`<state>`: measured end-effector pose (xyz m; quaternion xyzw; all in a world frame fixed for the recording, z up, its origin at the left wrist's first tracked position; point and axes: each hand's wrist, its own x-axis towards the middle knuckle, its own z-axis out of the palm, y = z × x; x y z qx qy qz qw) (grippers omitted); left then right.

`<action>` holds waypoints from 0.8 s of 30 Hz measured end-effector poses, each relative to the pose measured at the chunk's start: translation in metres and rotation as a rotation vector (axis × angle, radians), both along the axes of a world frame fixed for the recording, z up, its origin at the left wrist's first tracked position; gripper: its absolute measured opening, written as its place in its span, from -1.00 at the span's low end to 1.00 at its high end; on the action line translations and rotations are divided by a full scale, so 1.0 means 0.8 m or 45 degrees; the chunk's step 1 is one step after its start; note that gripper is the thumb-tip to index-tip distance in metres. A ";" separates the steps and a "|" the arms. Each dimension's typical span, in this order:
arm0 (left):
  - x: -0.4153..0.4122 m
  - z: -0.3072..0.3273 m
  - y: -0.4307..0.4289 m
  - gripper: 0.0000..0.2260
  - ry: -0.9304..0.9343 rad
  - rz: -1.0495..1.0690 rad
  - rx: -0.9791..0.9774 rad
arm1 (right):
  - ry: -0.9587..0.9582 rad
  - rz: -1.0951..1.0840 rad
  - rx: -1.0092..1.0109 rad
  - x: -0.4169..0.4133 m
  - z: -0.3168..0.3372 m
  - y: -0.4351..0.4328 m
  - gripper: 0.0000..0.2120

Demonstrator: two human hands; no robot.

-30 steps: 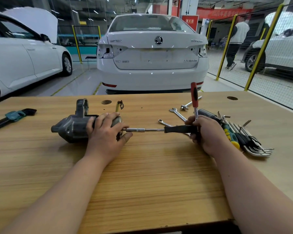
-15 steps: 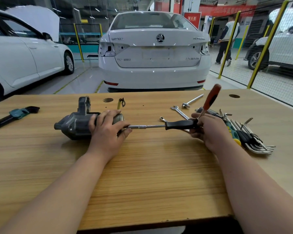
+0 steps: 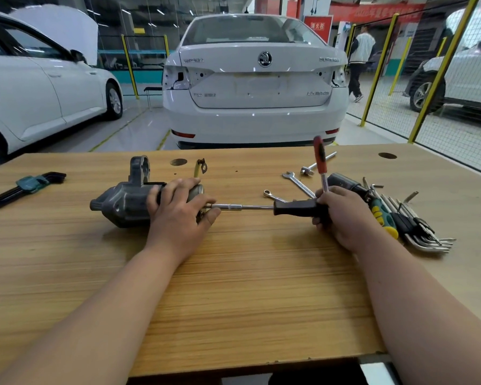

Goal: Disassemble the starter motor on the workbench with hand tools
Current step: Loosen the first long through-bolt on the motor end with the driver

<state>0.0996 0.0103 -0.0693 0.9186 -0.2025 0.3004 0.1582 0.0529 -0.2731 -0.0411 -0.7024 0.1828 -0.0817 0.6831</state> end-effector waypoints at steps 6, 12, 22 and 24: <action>0.003 -0.003 0.002 -0.76 -0.007 0.003 0.044 | -0.066 0.063 0.100 -0.001 0.001 0.004 -0.74; 0.001 -0.001 0.002 -0.81 -0.016 -0.006 0.017 | -0.003 0.021 0.097 0.000 0.003 -0.001 -0.72; 0.000 0.000 0.001 -0.82 -0.024 0.001 0.024 | 0.125 -0.009 0.347 0.004 0.000 -0.006 -0.71; 0.000 0.000 0.001 -0.82 -0.025 0.002 0.020 | 0.102 -0.052 0.379 0.004 0.001 -0.004 -0.69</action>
